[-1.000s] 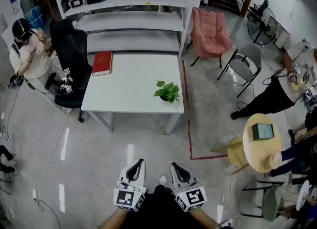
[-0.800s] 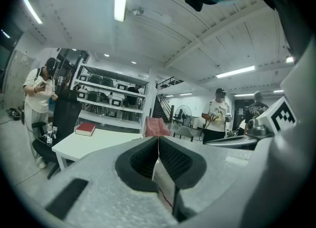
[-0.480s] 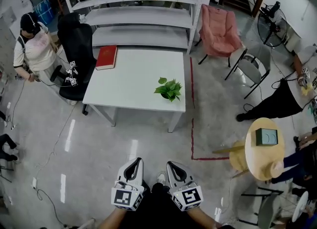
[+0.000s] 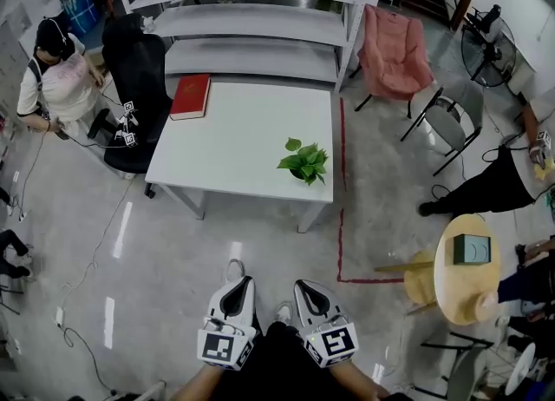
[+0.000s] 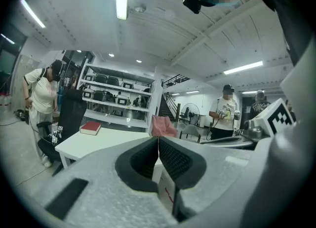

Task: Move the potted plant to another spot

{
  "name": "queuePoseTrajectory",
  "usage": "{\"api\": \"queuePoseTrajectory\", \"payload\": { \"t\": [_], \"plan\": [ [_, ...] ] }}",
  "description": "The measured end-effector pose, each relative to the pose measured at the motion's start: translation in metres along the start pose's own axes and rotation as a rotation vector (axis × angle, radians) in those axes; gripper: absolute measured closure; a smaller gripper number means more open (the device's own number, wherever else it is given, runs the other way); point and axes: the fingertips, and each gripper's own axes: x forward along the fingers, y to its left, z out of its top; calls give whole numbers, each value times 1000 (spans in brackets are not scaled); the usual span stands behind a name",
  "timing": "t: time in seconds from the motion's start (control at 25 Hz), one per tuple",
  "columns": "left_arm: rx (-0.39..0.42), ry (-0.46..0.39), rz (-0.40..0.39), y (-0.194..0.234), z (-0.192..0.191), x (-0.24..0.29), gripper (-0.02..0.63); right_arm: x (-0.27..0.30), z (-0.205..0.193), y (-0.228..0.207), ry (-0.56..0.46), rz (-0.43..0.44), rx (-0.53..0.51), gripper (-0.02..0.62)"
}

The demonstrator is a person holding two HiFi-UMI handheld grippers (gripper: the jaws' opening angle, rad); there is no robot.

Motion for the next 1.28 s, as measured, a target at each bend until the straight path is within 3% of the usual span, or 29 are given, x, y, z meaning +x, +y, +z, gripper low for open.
{"api": "queuePoseTrajectory", "payload": {
  "t": [0.6,1.0,1.12,1.28],
  "plan": [
    [-4,-1,-194,118,42,111,586,144,39,-18,17,-178,-2,583],
    [4,63,-294,192,53,140,586,210,47,-32,56,-331,5,581],
    [11,92,-298,213,51,147,586,228,52,-36,57,-346,-11,583],
    [-24,53,-296,228,55,159,586,245,54,-43,83,-362,-34,582]
  ]
}}
